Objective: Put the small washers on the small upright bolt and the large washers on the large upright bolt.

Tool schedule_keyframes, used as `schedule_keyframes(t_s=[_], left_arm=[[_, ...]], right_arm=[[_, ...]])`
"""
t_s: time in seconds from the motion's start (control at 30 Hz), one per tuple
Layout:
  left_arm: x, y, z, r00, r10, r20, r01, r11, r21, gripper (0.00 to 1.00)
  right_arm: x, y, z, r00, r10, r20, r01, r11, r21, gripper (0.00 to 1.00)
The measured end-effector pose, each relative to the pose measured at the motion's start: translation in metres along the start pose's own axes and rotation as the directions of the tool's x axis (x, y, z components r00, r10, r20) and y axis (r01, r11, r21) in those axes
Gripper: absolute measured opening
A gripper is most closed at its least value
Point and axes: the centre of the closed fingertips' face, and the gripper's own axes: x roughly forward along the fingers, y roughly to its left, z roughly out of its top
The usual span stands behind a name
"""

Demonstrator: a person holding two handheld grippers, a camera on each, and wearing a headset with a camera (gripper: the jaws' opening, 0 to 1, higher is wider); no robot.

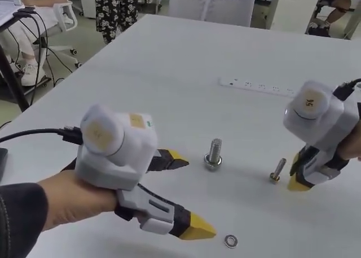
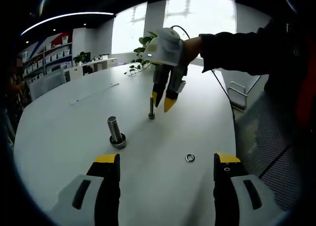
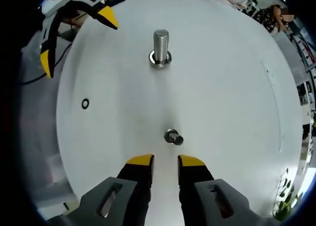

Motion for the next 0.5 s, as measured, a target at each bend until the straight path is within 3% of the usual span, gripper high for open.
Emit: schedule_keyframes(t_s=[0.5], left_arm=[[-0.002, -0.002, 0.001, 1.0, 0.0, -0.001, 0.0, 1.0, 0.005, 0.77]], right_arm=[[-0.006, 0.034, 0.002, 0.9991, 0.023, 0.035, -0.022, 1.0, -0.008, 0.22]])
